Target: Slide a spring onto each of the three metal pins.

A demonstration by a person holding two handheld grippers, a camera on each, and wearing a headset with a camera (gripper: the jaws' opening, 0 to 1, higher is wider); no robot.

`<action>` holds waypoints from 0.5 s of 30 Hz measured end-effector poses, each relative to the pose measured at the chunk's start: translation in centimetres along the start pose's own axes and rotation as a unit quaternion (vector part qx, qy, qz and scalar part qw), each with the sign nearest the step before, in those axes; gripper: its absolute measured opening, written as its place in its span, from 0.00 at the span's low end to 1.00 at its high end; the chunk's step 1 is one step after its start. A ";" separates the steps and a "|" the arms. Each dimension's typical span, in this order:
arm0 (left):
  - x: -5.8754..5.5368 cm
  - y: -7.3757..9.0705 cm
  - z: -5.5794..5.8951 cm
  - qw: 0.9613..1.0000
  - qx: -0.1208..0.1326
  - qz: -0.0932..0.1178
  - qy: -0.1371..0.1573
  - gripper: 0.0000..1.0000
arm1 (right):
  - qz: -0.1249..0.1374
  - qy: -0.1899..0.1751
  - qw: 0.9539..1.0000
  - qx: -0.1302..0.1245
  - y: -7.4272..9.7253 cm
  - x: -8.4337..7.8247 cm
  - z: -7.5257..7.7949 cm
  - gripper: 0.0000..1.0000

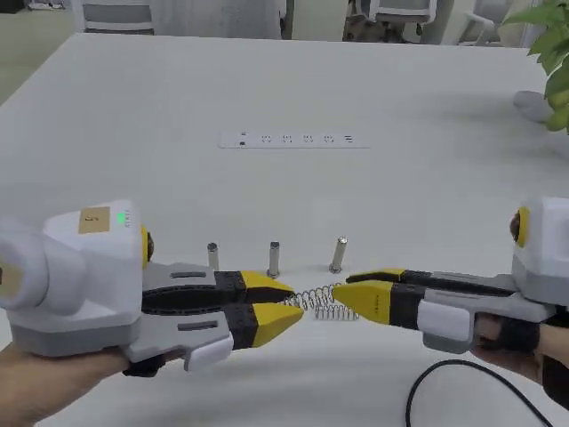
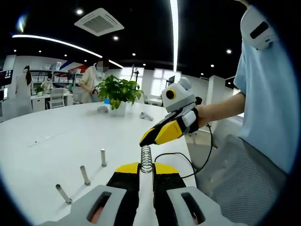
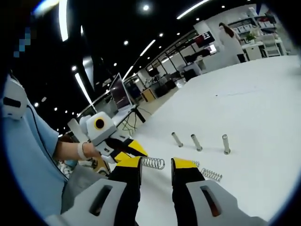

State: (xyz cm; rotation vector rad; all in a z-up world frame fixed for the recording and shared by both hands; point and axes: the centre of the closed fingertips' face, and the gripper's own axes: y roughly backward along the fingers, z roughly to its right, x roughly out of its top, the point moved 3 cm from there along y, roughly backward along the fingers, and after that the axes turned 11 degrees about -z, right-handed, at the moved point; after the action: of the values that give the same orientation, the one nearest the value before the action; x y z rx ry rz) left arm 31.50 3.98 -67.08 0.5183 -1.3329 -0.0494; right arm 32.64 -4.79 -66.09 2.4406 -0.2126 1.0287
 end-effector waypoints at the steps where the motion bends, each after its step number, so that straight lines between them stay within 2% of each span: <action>1: 0.1 0.0 0.0 1.000 0.001 0.002 0.001 0.02 | 0.014 -0.021 1.000 0.004 0.1 0.3 0.1 0.22; 4: 0.3 0.1 -0.2 1.000 0.007 0.006 0.001 0.02 | 0.046 -0.065 0.997 0.016 0.2 0.8 0.5 0.21; 10: 0.7 0.2 -0.4 1.000 0.016 0.016 0.002 0.02 | 0.061 -0.120 0.990 0.031 -0.1 0.0 0.9 0.20; 11: 0.8 0.2 -0.5 1.000 0.019 0.019 0.001 0.02 | 0.065 -0.144 0.987 0.034 -0.3 -0.2 1.0 0.20; 12: 0.9 0.2 -0.5 1.000 0.019 0.018 0.001 0.02 | 0.066 -0.143 0.987 0.037 -0.4 -0.3 1.0 0.20; 15: 1.0 0.3 -0.6 1.000 0.022 0.021 0.001 0.02 | 0.083 -0.175 0.980 0.053 -0.6 -0.4 0.9 0.19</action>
State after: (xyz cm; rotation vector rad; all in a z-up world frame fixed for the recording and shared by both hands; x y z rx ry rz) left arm 32.17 4.14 -66.16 0.5285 -1.3440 0.0150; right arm 33.13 -4.70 -67.09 2.7273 -0.4964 0.6824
